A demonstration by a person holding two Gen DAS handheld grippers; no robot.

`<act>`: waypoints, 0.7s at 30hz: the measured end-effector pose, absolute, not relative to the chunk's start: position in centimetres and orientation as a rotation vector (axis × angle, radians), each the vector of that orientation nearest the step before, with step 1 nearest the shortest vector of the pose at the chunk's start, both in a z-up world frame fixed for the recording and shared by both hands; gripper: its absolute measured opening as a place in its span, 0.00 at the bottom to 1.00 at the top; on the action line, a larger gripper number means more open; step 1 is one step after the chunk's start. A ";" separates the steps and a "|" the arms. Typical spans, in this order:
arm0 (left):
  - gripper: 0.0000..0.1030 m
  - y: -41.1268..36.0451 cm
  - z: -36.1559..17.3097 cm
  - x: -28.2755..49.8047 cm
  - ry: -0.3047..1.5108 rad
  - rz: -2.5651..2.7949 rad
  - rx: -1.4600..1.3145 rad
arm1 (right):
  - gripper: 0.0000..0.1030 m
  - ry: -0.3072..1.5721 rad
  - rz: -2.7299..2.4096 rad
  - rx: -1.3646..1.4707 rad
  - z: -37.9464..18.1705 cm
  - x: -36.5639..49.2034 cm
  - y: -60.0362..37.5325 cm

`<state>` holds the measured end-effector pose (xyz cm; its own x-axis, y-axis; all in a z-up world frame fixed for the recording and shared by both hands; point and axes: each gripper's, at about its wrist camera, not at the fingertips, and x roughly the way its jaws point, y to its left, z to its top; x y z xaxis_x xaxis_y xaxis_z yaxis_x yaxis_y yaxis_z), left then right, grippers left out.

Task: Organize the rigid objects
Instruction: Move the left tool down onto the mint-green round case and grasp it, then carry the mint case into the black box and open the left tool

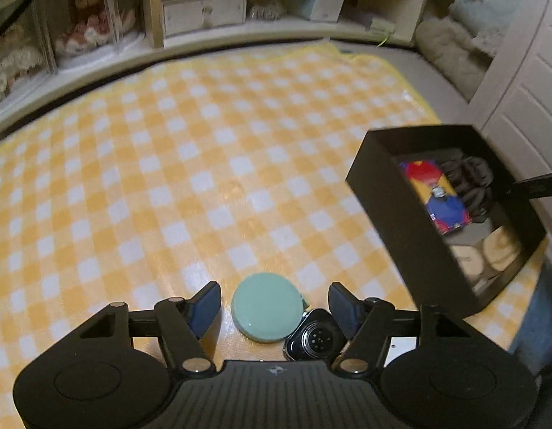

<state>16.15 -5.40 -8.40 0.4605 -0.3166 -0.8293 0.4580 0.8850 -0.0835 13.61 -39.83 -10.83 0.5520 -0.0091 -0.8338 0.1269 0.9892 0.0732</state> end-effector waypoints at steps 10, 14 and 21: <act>0.52 -6.0 -10.1 16.8 0.995 -0.438 0.209 | 0.07 0.989 -0.082 0.121 -11.0 13.8 -39.6; 0.51 -6.2 -10.1 16.7 0.991 -0.449 0.236 | 0.07 0.989 -0.082 0.123 -10.9 13.8 -39.6; 0.51 -5.9 -9.8 16.7 0.955 -0.449 0.207 | 0.07 0.989 -0.082 0.121 -11.0 13.8 -39.6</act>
